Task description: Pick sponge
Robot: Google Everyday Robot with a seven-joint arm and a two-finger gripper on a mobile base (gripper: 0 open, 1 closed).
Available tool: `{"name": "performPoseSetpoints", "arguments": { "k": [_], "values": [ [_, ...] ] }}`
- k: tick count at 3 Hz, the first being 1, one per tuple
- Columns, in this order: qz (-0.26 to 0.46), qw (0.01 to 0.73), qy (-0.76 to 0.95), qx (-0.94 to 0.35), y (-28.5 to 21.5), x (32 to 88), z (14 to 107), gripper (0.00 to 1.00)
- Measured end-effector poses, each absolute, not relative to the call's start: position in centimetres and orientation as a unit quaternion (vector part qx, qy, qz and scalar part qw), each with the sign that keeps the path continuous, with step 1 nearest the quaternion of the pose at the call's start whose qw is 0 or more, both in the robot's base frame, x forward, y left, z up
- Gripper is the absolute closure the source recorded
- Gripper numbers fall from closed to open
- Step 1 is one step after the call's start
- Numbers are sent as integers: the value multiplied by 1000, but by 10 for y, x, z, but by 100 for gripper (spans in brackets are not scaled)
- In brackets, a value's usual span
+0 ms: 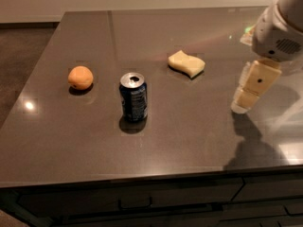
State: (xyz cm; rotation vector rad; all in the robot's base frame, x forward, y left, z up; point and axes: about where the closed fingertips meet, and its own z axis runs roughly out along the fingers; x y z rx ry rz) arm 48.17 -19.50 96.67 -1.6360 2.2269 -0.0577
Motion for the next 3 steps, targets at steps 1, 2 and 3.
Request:
{"name": "performPoseSetpoints", "arguments": {
  "k": [1,2,3],
  "values": [
    [-9,199,807,-556,-182,519,956,0],
    [4,213,824,-526,-171,556,943,0],
    [14,223,845,-486,-169,607,923,0]
  ]
}}
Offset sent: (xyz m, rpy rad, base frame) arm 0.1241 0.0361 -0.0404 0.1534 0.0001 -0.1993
